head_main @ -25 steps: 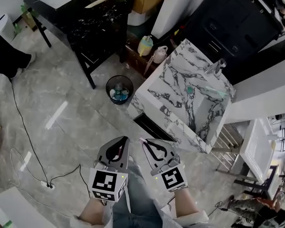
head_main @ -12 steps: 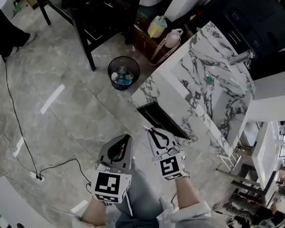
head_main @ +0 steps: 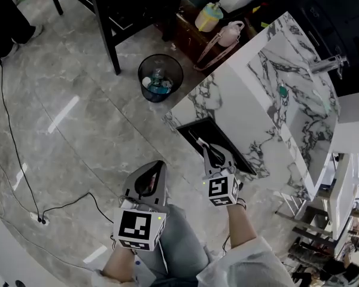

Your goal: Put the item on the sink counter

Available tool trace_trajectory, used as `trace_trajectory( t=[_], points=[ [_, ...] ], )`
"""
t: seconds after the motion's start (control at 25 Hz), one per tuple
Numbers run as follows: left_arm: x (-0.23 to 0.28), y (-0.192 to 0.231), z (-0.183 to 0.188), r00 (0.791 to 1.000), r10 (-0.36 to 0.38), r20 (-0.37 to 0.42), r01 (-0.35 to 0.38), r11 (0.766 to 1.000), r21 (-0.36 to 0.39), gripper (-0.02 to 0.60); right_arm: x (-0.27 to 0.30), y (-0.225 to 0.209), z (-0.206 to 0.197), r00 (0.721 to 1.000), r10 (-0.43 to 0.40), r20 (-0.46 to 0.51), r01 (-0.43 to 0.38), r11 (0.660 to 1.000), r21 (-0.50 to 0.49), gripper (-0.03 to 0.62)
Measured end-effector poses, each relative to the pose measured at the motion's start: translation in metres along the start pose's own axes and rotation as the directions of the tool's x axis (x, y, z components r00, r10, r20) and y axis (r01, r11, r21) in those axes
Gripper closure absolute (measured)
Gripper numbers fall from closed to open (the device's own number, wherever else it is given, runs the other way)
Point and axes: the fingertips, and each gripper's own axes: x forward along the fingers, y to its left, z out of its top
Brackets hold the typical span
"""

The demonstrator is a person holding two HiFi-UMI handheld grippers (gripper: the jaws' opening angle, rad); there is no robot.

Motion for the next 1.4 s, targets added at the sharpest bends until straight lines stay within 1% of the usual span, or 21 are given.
trace_trajectory(
  t=[0.12, 0.4, 0.64, 0.76, 0.92, 1.04, 1.16, 1.4],
  points=[
    [0.011, 0.005, -0.016, 1.000, -0.001, -0.005, 0.001, 1.000, 0.002, 0.566, 0.017, 0.000, -0.017, 1.000, -0.006, -0.020, 0.006, 1.000, 0.003, 0.563],
    [0.045, 0.002, -0.041, 0.999, -0.049, -0.008, 0.049, 0.998, 0.028, 0.566, 0.055, -0.005, -0.051, 0.997, -0.027, -0.069, 0.028, 1.000, 0.014, 0.563],
    [0.061, -0.012, -0.060, 0.995, -0.095, -0.019, 0.095, 0.995, 0.031, 0.566, 0.083, -0.016, -0.088, 0.986, -0.036, -0.166, 0.038, 0.999, 0.013, 0.563],
    [0.064, -0.019, -0.068, 0.993, -0.113, -0.025, 0.114, 0.993, 0.037, 0.566, 0.094, -0.015, -0.102, 0.977, -0.020, -0.214, 0.022, 1.000, 0.007, 0.562],
    [0.065, -0.023, -0.072, 0.993, -0.116, -0.025, 0.116, 0.993, 0.033, 0.566, 0.102, -0.011, -0.115, 0.966, 0.003, -0.259, 0.001, 1.000, 0.018, 0.556],
    [0.064, -0.021, -0.066, 0.994, -0.104, -0.020, 0.104, 0.994, 0.041, 0.566, 0.101, -0.011, -0.111, 0.963, 0.009, -0.269, 0.001, 0.999, 0.036, 0.534],
    [0.055, -0.018, -0.056, 0.996, -0.080, -0.027, 0.081, 0.996, 0.037, 0.566, 0.089, -0.005, -0.099, 0.964, 0.025, -0.263, -0.011, 0.999, 0.053, 0.534],
    [0.025, -0.030, -0.016, 0.997, -0.060, -0.052, 0.062, 0.997, 0.041, 0.566, 0.050, 0.007, -0.065, 0.964, 0.076, -0.254, -0.050, 0.993, 0.108, 0.534]
  ],
)
